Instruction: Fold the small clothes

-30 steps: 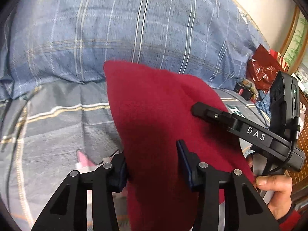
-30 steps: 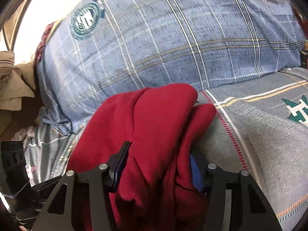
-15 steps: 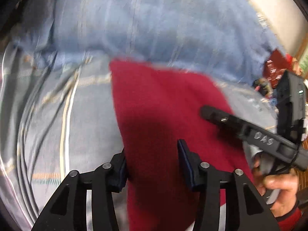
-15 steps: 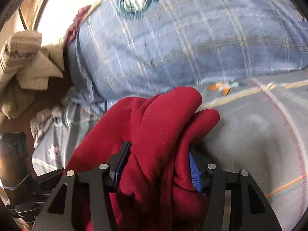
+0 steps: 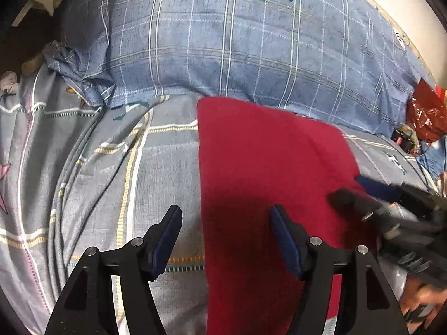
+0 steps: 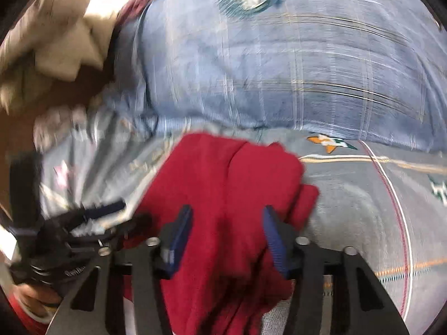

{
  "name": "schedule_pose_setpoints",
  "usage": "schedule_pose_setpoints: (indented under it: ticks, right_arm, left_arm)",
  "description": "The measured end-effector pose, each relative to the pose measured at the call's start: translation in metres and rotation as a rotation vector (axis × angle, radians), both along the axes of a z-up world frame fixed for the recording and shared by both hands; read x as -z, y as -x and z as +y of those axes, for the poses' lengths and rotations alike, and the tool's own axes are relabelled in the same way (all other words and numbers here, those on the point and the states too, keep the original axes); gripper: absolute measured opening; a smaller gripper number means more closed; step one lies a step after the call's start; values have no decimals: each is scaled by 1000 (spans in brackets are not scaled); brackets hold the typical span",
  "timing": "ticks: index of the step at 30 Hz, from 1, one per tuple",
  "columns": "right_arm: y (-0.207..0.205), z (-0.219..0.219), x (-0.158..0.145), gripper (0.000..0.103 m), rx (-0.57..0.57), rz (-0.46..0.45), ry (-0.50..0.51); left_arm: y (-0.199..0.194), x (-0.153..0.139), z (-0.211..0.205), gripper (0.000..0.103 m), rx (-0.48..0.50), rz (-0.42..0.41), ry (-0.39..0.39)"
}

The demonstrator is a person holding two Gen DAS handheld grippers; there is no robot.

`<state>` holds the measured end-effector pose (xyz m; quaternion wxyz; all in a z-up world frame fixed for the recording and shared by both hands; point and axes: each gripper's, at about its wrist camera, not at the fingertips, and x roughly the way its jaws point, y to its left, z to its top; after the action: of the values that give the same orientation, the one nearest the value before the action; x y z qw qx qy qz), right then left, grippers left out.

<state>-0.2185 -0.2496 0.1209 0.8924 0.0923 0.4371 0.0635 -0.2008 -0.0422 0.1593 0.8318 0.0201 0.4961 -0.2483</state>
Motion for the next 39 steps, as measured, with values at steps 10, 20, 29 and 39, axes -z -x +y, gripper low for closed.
schedule_pose_setpoints:
  ticks: [10,20,29,39]
  right_arm:
    - [11,8,17,66,23,39,71]
    - [57,-7,-14,84,136,-40,-16]
    - [74,-1,-30,90,141,-40,-84]
    - [81,26,-50,95,96,-104,-63]
  left_arm:
    - [2,-10,6,73,-58,-47,9]
    - [68,-68,52,73,-137,-185,25]
    - [134,-124,83,75,-162,-318,11]
    - [152,-137,86,79,-148,-349,12]
